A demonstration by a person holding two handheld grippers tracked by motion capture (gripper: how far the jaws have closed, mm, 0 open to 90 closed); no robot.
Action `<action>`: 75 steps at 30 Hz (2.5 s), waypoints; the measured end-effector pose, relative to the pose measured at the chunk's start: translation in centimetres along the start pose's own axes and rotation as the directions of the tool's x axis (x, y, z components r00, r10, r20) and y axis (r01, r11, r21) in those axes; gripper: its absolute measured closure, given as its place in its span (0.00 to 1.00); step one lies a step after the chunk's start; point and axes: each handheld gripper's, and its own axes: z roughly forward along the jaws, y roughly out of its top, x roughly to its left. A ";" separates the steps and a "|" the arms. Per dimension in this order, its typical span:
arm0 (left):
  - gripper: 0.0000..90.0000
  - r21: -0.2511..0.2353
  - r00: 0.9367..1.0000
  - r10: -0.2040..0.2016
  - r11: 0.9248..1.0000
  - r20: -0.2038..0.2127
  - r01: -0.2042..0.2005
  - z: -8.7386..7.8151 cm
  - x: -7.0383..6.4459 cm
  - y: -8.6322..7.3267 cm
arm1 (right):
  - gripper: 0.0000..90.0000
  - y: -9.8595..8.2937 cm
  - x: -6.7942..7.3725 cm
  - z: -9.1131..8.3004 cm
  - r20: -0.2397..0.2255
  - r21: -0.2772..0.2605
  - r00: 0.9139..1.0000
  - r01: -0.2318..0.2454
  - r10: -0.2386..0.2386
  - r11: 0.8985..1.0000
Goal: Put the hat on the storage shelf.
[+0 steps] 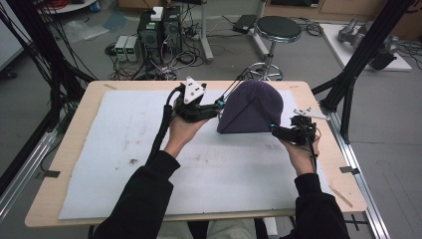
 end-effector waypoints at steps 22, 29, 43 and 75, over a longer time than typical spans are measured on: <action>0.32 -0.029 0.990 -0.030 0.999 -0.135 0.026 -9.0 4.4 -2.9 | 0.13 -2.5 0.2 -2.4 0.010 -0.045 1.000 -0.023 0.023 0.999; 0.32 -0.053 0.984 -0.072 0.997 -0.163 0.064 -11.5 5.5 -4.3 | 0.13 -3.6 0.1 -2.7 0.010 -0.056 0.999 -0.030 0.031 0.998; 0.30 -0.048 0.965 -0.120 0.993 -0.234 0.112 -14.6 6.5 -7.9 | 0.13 -5.6 0.0 -3.1 0.016 -0.093 0.998 -0.056 0.058 0.994; 0.28 -0.138 0.817 -0.200 0.979 -0.541 0.148 -22.1 7.6 -16.5 | 0.13 -8.4 2.2 -4.5 0.102 -0.388 0.994 -0.003 0.047 0.922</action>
